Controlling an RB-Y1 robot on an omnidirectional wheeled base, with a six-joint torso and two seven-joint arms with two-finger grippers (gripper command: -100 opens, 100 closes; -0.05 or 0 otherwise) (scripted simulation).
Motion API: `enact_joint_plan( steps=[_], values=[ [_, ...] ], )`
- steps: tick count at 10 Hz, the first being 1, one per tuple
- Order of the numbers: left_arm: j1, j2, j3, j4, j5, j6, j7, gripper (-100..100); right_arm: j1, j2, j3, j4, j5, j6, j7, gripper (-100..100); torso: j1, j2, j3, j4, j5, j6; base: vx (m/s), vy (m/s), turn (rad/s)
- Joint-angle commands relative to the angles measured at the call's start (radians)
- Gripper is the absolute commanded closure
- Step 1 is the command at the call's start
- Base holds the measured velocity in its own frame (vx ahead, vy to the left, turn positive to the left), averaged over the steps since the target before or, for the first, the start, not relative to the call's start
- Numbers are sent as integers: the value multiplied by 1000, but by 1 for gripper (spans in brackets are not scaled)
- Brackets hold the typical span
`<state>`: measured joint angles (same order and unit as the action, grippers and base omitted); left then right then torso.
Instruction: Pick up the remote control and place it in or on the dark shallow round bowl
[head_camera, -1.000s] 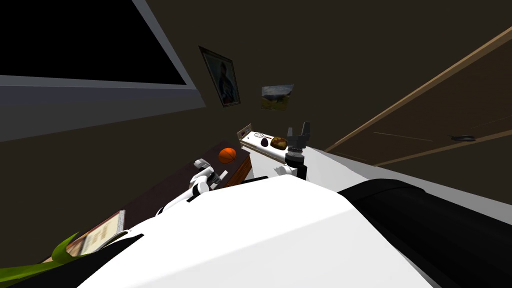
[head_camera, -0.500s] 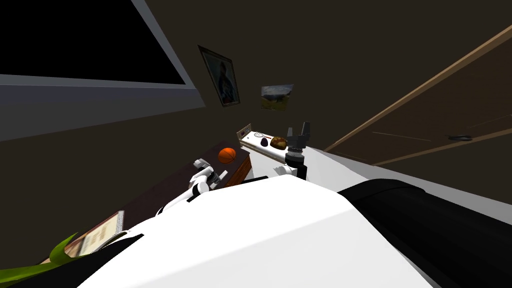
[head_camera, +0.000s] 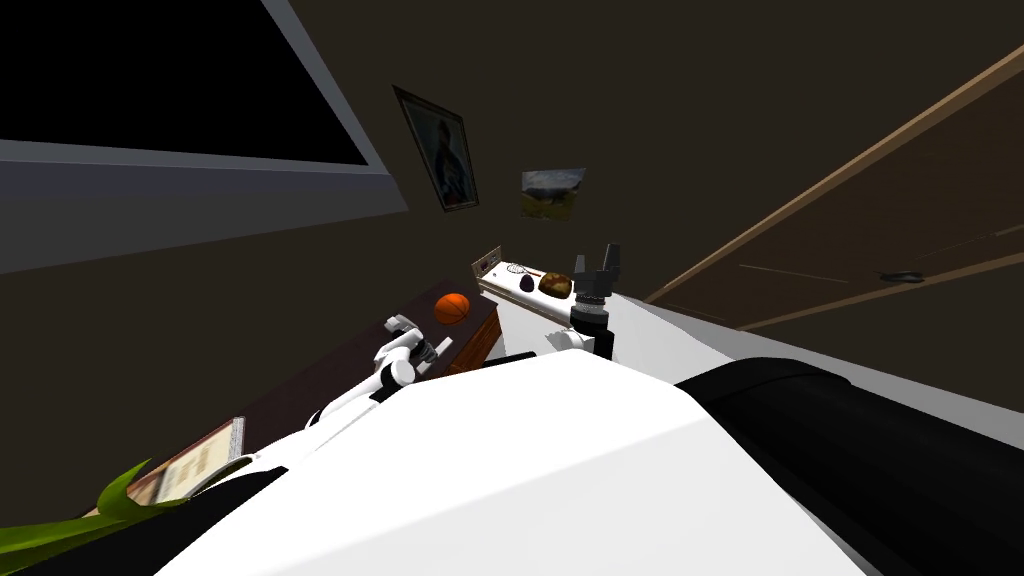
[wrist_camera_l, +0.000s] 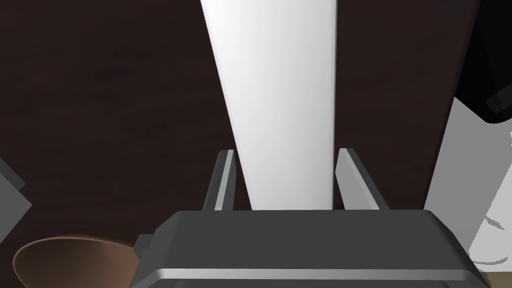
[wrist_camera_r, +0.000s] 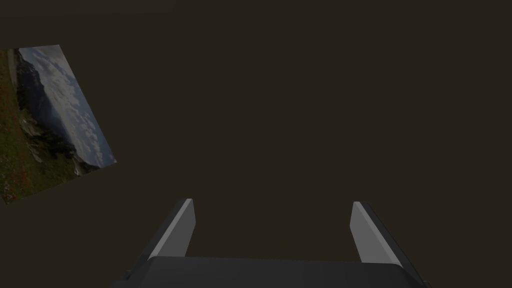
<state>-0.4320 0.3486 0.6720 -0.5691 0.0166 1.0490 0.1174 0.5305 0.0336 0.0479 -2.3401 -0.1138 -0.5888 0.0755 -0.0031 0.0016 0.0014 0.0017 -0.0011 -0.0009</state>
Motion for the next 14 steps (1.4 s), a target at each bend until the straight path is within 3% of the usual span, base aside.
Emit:
enact_joint_plan(
  steps=[1, 4, 7, 9, 10, 11, 14],
  values=[
    [-2, 3, 4, -50, 4, 20, 4, 100, 0, 0, 0, 0, 0, 0, 0, 0, 0, 0, 0, 0, 0, 0, -137, -153, 20],
    [-44, 50, 21, -66, 11, 20, 17, 100, 0, 0, 0, 0, 0, 0, 0, 0, -2, 3, 3, 2, -2, 0, -107, -118, -23],
    [-68, 120, 68, -55, 20, 35, 35, 100, 0, 0, 0, 0, 0, 0, 0, 0, 1, 9, 6, 4, -1, -1, -142, -54, -118],
    [-72, 172, 110, -45, 26, 58, 45, 100, 0, 0, 0, 0, 0, 0, 0, 0, 5, 4, 4, 3, -1, -2, -46, 19, -142],
    [-72, 172, 110, -45, 26, 58, 45, 100, 0, 0, 0, 0, 0, 0, 0, 0, 9, 2, 2, 2, 0, -2, -26, 54, -103],
    [-70, 209, 142, -36, 29, 77, 50, 100, 0, 0, 0, 0, 0, 0, 0, 0, 10, 1, 2, 2, 1, -2, -23, 59, -175],
    [-57, 259, 190, -15, 34, 104, 58, 100, 0, 0, 0, 0, 0, 0, 0, 0, 13, 0, 1, 1, 2, -3, -22, 86, -165]
  ],
)
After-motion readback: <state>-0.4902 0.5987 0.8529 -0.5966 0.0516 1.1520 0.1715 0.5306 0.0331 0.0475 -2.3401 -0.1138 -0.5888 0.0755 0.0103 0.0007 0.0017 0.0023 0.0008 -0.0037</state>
